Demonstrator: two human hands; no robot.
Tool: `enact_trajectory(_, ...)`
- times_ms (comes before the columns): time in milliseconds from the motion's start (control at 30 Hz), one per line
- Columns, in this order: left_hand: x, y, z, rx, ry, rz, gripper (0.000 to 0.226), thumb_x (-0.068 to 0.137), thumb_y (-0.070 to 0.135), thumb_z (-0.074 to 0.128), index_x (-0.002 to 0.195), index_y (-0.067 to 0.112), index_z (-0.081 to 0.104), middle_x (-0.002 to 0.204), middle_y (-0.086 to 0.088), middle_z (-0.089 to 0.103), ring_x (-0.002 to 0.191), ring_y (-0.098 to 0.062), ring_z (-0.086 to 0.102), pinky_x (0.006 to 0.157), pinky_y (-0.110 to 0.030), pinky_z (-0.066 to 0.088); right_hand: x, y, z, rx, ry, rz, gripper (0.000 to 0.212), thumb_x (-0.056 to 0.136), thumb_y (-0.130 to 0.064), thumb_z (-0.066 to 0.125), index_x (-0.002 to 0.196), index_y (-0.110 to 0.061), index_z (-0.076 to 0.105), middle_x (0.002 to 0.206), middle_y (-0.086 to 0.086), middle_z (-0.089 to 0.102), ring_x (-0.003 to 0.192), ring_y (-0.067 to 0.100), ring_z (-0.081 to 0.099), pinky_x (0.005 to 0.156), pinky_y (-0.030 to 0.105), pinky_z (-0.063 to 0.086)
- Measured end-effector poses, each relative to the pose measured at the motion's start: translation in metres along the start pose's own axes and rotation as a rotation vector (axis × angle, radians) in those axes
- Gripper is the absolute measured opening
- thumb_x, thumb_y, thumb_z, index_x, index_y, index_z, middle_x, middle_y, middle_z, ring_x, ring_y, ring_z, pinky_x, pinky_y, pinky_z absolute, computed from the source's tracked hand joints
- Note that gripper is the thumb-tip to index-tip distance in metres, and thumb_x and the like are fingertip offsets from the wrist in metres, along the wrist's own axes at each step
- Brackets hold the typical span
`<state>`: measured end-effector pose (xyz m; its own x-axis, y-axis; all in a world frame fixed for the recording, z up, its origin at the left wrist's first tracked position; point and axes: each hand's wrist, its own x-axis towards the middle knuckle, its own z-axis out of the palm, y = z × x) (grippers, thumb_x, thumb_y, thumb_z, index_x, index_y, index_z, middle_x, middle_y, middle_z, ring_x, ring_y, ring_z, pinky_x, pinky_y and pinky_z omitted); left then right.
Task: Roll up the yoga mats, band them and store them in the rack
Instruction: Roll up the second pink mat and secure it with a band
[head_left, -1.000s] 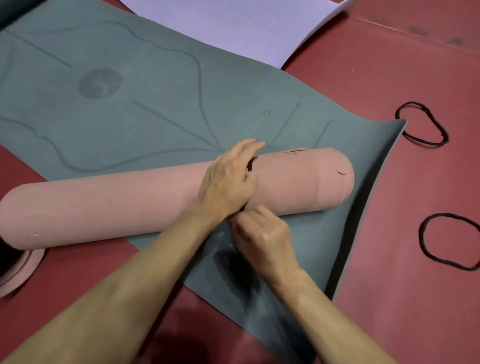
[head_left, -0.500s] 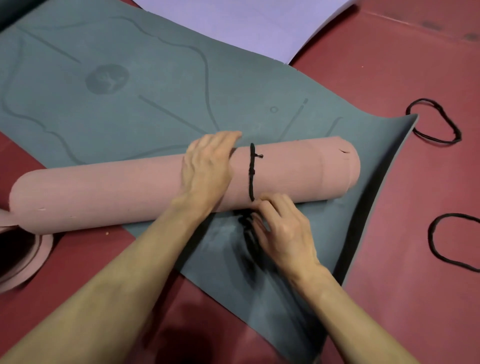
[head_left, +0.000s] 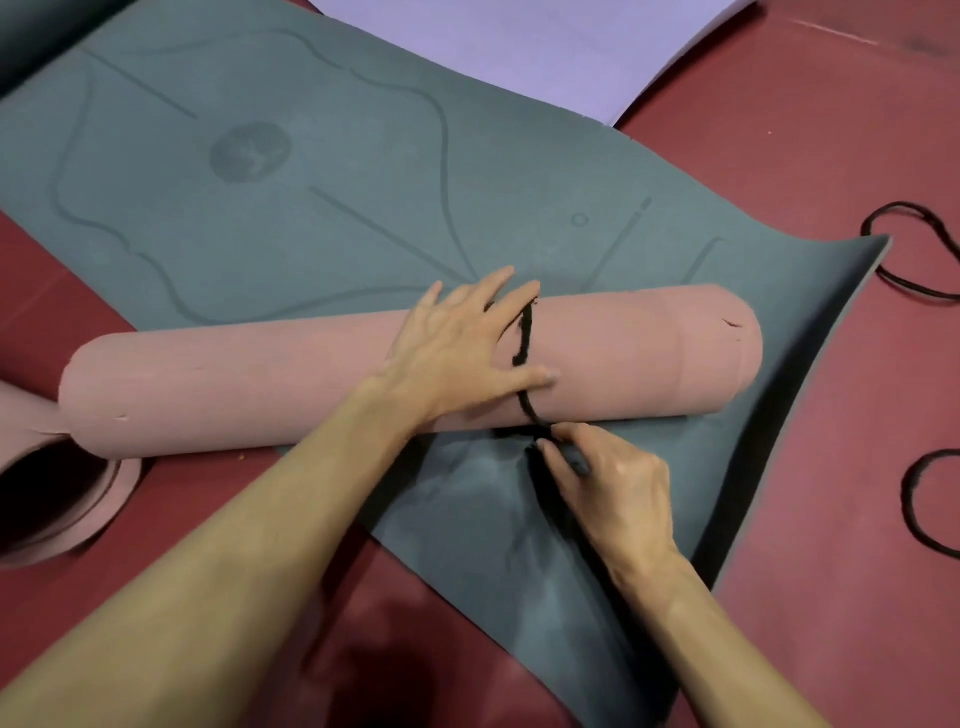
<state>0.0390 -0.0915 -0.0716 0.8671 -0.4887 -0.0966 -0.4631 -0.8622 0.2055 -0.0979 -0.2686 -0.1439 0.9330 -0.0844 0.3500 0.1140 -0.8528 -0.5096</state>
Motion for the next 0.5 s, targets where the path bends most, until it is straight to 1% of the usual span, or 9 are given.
enact_trajectory(67, -0.008, 0.001, 0.012, 0.012, 0.333, 0.186, 0.057, 0.098, 0.05, 0.054, 0.147, 0.021, 0.057, 0.158, -0.007, 0.049, 0.136, -0.03, 0.055, 0.112, -0.056, 0.044, 0.008, -0.004, 0.001, -0.018, 0.08, -0.081, 0.013, 0.088, -0.016, 0.084, 0.097, -0.018, 0.076, 0.088, -0.005, 0.076, 0.075, 0.018, 0.073, 0.051, 0.037, 0.055)
enact_trajectory(100, -0.012, 0.002, 0.02, 0.017, 0.46, 0.295, 0.043, 0.099, 0.031, 0.061, 0.14, 0.016, 0.064, 0.151, -0.01, 0.056, 0.131, -0.032, 0.058, 0.107, -0.054, 0.048, 0.013, -0.006, 0.002, -0.025, 0.104, -0.1, 0.011, 0.09, -0.016, 0.082, 0.099, -0.018, 0.076, 0.091, -0.005, 0.075, 0.078, 0.019, 0.073, 0.051, 0.038, 0.055)
enact_trajectory(133, -0.016, 0.004, 0.028, 0.023, 0.508, 0.368, 0.038, 0.099, 0.021, 0.064, 0.136, 0.014, 0.067, 0.148, -0.011, 0.059, 0.132, -0.034, 0.058, 0.106, -0.054, 0.048, 0.018, -0.006, 0.003, -0.035, 0.112, -0.108, 0.008, 0.092, -0.016, 0.079, 0.098, -0.018, 0.075, 0.09, -0.005, 0.074, 0.079, 0.019, 0.071, 0.051, 0.039, 0.054)
enact_trajectory(167, -0.021, 0.006, 0.033, 0.039, 0.486, 0.388, 0.038, 0.101, 0.023, 0.062, 0.138, 0.015, 0.066, 0.149, -0.011, 0.058, 0.136, -0.035, 0.054, 0.11, -0.055, 0.045, 0.023, -0.004, 0.004, -0.05, 0.113, -0.111, 0.004, 0.094, -0.017, 0.077, 0.096, -0.018, 0.074, 0.087, -0.005, 0.071, 0.079, 0.02, 0.069, 0.051, 0.04, 0.052)
enact_trajectory(200, -0.025, 0.007, 0.036, 0.067, 0.442, 0.362, 0.043, 0.102, 0.031, 0.058, 0.143, 0.018, 0.061, 0.154, -0.011, 0.053, 0.142, -0.035, 0.048, 0.115, -0.057, 0.039, 0.026, -0.002, 0.005, -0.067, 0.119, -0.116, 0.005, 0.095, -0.016, 0.075, 0.092, -0.018, 0.073, 0.084, -0.004, 0.069, 0.077, 0.021, 0.067, 0.05, 0.041, 0.051)
enact_trajectory(267, -0.031, 0.004, 0.036, 0.126, 0.35, 0.226, 0.063, 0.099, 0.051, 0.052, 0.156, 0.025, 0.046, 0.165, -0.013, 0.037, 0.153, -0.035, 0.033, 0.122, -0.062, 0.024, 0.031, 0.002, 0.007, -0.078, 0.137, -0.143, 0.01, 0.094, -0.01, 0.074, 0.088, -0.017, 0.071, 0.08, -0.004, 0.065, 0.074, 0.021, 0.064, 0.048, 0.042, 0.048)
enact_trajectory(367, -0.026, -0.004, 0.028, 0.196, 0.188, 0.058, 0.101, 0.082, 0.071, 0.064, 0.164, 0.035, 0.019, 0.169, -0.021, 0.02, 0.158, -0.039, 0.017, 0.123, -0.069, 0.008, 0.041, 0.004, 0.006, -0.049, 0.153, -0.202, 0.012, 0.09, -0.005, 0.072, 0.084, -0.015, 0.07, 0.077, -0.002, 0.066, 0.071, 0.023, 0.064, 0.049, 0.042, 0.048)
enact_trajectory(433, -0.018, -0.006, 0.021, 0.293, 0.073, 0.01, 0.125, 0.068, 0.075, 0.077, 0.164, 0.039, 0.005, 0.169, -0.018, 0.021, 0.157, -0.038, 0.019, 0.12, -0.073, 0.007, 0.047, 0.003, 0.004, -0.021, 0.156, -0.19, 0.012, 0.084, -0.005, 0.071, 0.079, -0.015, 0.066, 0.074, -0.002, 0.065, 0.069, 0.023, 0.063, 0.051, 0.043, 0.049)
enact_trajectory(500, -0.01, -0.008, 0.015, 0.331, 0.014, -0.002, 0.133, 0.062, 0.072, 0.083, 0.163, 0.039, 0.003, 0.166, -0.014, 0.023, 0.153, -0.035, 0.024, 0.118, -0.072, 0.015, 0.046, -0.002, 0.004, 0.019, 0.166, -0.158, 0.014, 0.08, -0.006, 0.073, 0.077, -0.016, 0.064, 0.077, -0.005, 0.068, 0.072, 0.02, 0.067, 0.052, 0.041, 0.051)
